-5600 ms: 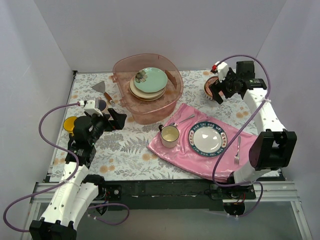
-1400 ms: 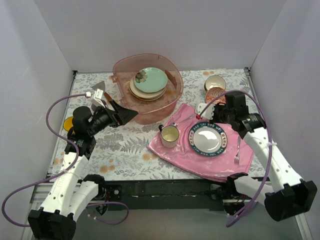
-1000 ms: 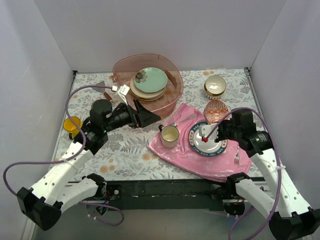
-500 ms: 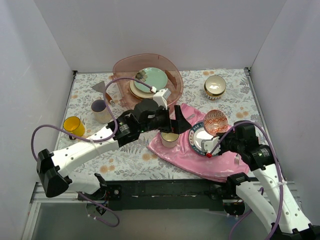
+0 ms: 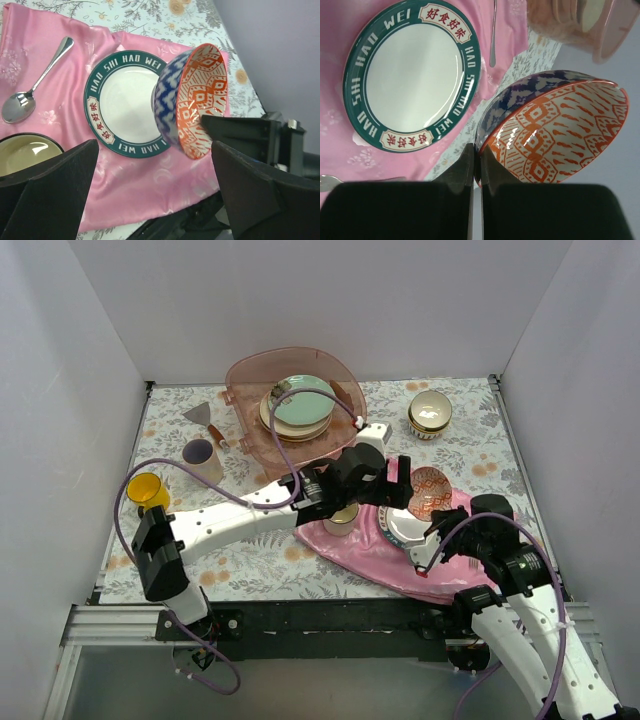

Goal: Place the mixed dishes into the plastic bin
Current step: Pick up the bowl from the center of the board.

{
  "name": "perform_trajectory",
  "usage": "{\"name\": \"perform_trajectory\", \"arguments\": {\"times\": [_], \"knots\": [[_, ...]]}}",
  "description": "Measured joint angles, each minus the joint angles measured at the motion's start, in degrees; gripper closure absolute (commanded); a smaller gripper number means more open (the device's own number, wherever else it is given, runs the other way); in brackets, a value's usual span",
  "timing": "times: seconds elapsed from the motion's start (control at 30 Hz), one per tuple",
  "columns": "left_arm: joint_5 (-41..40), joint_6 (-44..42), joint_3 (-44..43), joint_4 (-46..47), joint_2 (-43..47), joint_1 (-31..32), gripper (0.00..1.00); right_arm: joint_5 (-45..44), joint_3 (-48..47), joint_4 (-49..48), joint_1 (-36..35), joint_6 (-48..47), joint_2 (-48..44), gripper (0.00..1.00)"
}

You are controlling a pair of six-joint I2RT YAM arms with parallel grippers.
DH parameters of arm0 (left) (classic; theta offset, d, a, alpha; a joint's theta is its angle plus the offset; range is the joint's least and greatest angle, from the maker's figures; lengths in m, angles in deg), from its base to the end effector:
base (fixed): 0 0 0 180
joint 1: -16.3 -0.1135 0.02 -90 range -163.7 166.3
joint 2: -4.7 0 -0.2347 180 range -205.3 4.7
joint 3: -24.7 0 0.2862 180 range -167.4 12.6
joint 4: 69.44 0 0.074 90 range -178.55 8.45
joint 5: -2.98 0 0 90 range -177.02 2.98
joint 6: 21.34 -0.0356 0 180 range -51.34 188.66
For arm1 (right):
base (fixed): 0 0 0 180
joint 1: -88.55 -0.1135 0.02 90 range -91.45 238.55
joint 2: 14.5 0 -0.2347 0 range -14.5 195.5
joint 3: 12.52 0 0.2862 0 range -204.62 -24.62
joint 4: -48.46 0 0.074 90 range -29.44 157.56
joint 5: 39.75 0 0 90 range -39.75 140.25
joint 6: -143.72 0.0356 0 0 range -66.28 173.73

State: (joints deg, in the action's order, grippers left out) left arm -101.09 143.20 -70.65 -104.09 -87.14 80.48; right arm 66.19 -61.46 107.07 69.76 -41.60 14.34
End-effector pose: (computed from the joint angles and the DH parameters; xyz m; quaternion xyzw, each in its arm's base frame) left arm 0.1847 -0.3618 0.3095 -0.1380 0.8554 -0.4188 0.2717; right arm 0.1558 0.0633 0.2577 -0.7813 0.4346 -0.1683 0.4151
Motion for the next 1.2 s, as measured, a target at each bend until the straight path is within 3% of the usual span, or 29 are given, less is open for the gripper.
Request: {"name": "perform_trajectory", "arguments": {"times": [0.2, 0.33, 0.63, 0.93, 1.03, 1.2], "knots": [[-3.63, -1.95, -5.49, -0.50, -7.85, 0.96, 0.16, -0.24, 0.15, 0.31, -0.04, -10.45, 0.02, 0.99], [-5.49, -3.37, -8.17, -1.14, -11.30, 1.60, 0.29, -0.20, 0.15, 0.31, -0.04, -12.63, 0.15, 0.99], [-8.74, -5.35, -9.49, -2.80, -12.35, 2.03, 0.69, 0.00, 0.28, 0.31, -0.04, -12.90, 0.87, 0.99], [-9.31, -6.14, -9.51, -3.17, -12.35, 2.40, 0.82, 2.71, 0.26, 0.33, -0.11, -9.92, 2.47, 0.99], [-9.64, -6.23, -9.49, -3.21, -12.35, 2.36, 1.00, 4.09, 0.11, 0.22, -0.11, -8.76, 2.93, 0.99], [-10.08, -6.58, -9.33, -3.15, -12.37, 2.36, 1.00, 5.35, -0.24, 0.39, -0.15, -6.34, 3.30, 0.94]]}}
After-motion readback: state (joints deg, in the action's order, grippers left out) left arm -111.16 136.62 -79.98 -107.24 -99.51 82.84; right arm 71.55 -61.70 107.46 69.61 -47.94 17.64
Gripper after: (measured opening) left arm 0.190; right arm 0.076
